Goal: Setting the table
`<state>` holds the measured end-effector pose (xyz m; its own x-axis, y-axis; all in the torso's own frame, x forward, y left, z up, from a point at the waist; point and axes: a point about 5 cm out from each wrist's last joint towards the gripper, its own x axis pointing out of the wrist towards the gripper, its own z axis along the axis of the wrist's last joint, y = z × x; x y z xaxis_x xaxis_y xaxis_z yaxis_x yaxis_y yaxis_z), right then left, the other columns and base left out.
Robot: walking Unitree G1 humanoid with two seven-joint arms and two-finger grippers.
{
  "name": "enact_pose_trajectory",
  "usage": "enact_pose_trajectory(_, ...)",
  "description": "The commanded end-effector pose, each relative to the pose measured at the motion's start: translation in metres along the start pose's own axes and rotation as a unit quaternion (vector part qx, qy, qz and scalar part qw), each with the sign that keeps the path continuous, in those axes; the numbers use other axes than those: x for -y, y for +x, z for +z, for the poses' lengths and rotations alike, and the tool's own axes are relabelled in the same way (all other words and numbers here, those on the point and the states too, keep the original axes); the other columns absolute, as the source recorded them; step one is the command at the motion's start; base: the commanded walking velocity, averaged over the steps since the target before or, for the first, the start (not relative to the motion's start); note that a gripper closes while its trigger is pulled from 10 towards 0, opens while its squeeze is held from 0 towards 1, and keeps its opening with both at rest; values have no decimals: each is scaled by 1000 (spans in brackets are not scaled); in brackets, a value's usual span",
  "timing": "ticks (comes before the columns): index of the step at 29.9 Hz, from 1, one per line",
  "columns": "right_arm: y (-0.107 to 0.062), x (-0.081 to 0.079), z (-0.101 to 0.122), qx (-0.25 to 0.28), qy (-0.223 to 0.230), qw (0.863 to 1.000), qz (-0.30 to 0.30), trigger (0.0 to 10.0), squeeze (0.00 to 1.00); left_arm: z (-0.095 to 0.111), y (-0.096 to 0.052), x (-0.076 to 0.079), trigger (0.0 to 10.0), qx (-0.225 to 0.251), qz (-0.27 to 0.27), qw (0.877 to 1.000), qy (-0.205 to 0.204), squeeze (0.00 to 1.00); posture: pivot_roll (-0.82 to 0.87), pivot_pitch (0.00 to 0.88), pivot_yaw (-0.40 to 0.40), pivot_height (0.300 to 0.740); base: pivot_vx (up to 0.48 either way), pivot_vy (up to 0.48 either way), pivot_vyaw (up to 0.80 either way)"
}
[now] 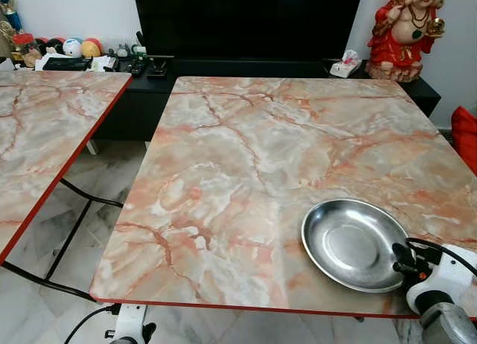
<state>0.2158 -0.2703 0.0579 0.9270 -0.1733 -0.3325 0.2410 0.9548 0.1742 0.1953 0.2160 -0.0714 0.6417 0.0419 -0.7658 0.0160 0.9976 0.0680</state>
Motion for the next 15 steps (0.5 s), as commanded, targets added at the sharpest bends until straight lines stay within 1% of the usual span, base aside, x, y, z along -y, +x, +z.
enact_pose_trajectory(1,2,-6,-1,-7,-7,1000,10,10000,753,-3,0,0,10000,-8,0,1000,2,0,30,5,-16,740,0,0,0)
enact_pose_trajectory(2,2,-6,-1,-7,-8,1000,12,10000,831,-3,0,0,10000,-8,0,1000,2,0,30,4,-17,740,0,0,0)
enact_pose_trajectory(3,2,-7,-1,-7,-9,1000,13,10000,831,-3,0,0,10000,-7,0,1000,2,0,29,5,-17,740,0,0,0)
enact_pose_trajectory(4,2,-7,-1,-6,-11,1000,14,10000,1000,-3,0,0,10000,-7,0,1000,2,0,27,6,-17,740,0,0,0)
enact_pose_trajectory(9,1,-2,1,-5,-24,1000,1,10000,1000,-3,0,0,10000,-7,0,1000,1,0,27,4,-18,740,0,0,0)
enact_pose_trajectory(15,1,2,2,-5,-28,1000,-6,10000,1000,-3,0,1,10000,-7,-1,1000,0,0,27,3,-19,740,0,0,0)
